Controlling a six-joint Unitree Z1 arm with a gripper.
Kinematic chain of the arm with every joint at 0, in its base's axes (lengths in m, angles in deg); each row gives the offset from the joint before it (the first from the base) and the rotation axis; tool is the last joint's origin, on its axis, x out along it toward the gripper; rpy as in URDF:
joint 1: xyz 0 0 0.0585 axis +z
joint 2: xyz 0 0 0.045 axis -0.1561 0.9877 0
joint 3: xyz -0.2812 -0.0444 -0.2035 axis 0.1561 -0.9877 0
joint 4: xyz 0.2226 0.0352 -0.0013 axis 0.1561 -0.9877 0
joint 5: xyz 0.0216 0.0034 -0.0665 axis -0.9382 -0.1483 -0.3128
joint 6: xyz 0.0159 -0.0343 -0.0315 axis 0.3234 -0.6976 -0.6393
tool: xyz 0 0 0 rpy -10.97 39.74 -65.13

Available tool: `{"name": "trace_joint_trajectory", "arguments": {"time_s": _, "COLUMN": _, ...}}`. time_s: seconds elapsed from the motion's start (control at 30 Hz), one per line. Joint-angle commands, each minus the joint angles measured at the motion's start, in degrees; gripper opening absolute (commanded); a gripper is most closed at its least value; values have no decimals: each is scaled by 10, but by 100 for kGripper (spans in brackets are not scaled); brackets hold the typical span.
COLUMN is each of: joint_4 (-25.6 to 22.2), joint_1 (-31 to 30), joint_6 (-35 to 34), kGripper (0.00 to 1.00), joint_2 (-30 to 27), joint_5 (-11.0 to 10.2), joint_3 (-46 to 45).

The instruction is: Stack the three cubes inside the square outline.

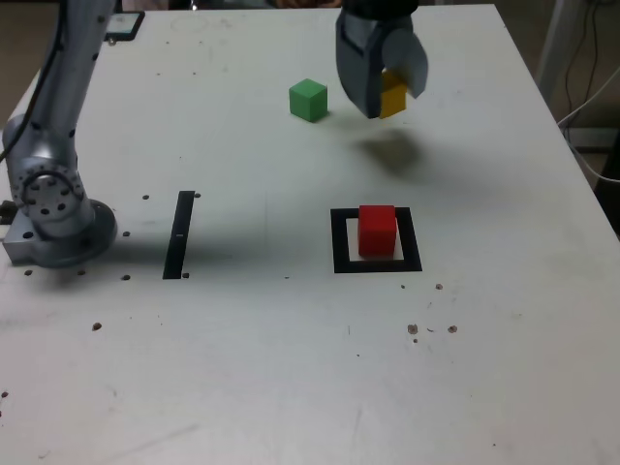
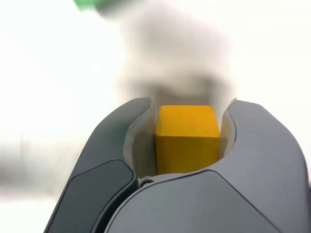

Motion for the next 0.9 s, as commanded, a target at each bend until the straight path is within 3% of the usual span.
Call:
{"name": "trace_joint_trajectory", "arguments": {"time_s": 0.0, "joint_4": -12, "joint_1": -26, "joint_6": 15, "kGripper": 0, "joint_2": -19, "joint_5": 7, "joint_3": -8}}
{"name": "trace_joint_trajectory", "arguments": {"time_s": 0.17, "joint_4": -36, "joint_1": -111, "joint_6": 34, "kGripper": 0, "joint_2": -61, "joint_5": 17, "joint_3": -31}}
{"name": "trace_joint_trajectory", "arguments": {"time_s": 0.43, "joint_4": -46, "joint_1": -235, "joint_6": 3, "kGripper": 0, "joint_2": -83, "joint_5": 9, "joint_3": -59}}
{"name": "trace_joint_trajectory", "arguments": {"time_s": 0.63, "joint_4": -37, "joint_1": -280, "joint_6": -29, "kGripper": 0, "joint_2": -72, "joint_5": 1, "joint_3": -76}}
{"name": "trace_joint_trajectory", "arguments": {"time_s": 0.87, "joint_4": -23, "joint_1": -290, "joint_6": -39, "kGripper": 0, "joint_2": -55, "joint_5": -14, "joint_3": -87}}
